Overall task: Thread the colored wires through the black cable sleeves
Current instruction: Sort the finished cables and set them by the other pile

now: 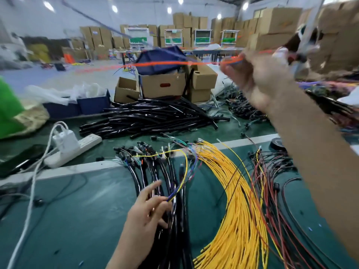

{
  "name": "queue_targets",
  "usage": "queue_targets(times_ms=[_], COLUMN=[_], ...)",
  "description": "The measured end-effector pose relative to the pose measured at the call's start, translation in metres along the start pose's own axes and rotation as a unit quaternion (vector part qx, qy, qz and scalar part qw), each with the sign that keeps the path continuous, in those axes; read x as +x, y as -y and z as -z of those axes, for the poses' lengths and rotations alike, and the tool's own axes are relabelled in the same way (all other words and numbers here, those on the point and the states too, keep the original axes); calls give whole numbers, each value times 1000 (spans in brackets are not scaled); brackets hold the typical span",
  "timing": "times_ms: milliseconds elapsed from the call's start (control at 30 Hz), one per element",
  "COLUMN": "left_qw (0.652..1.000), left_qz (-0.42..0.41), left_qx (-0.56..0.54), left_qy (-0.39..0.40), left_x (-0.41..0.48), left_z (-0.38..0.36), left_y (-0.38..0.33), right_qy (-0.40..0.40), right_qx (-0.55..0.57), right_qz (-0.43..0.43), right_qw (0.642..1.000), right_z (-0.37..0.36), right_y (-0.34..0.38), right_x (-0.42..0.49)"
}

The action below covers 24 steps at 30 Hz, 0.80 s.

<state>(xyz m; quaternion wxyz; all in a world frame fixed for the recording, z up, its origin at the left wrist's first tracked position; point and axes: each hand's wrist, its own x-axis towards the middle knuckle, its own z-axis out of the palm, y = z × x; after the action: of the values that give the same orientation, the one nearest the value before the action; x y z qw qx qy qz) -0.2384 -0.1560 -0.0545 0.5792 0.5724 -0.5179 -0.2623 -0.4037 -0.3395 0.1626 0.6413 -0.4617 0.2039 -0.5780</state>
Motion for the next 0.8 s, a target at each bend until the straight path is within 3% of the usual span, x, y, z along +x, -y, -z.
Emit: queue_targets(times_ms=[33,133,233,433,700,767,800], left_qw=[997,991,979,952,945,946,947], left_qz=[-42,-88,-126,-242,-268,-263,-259], left_qx=[56,86,149,177,168,178,181], left_qy=[-10,-49,-53,-58,-78,-69,-62], left_x=[0,-2,-4,-5,-7,-7,-7], left_z=[-2,-6,-1,-1,-8,-9,-10], left_y=[-1,-2,1,-9,-11,-10,-10], right_qy=[-11,25,23,1,-64,-76,-68], right_qx=[17,-37,-93,-205,-226,-300,-404], right_qz=[-54,-219,-303,-291,-279,-273,-260], right_qw=[998,975,948,934,931,911,874], right_z=[-4,-8,12,39,59,64,65], right_y=[-20,-88,-131,-150,-159,-157,-153], right_x=[-1,-26,-36,-27,-9,-7,-6])
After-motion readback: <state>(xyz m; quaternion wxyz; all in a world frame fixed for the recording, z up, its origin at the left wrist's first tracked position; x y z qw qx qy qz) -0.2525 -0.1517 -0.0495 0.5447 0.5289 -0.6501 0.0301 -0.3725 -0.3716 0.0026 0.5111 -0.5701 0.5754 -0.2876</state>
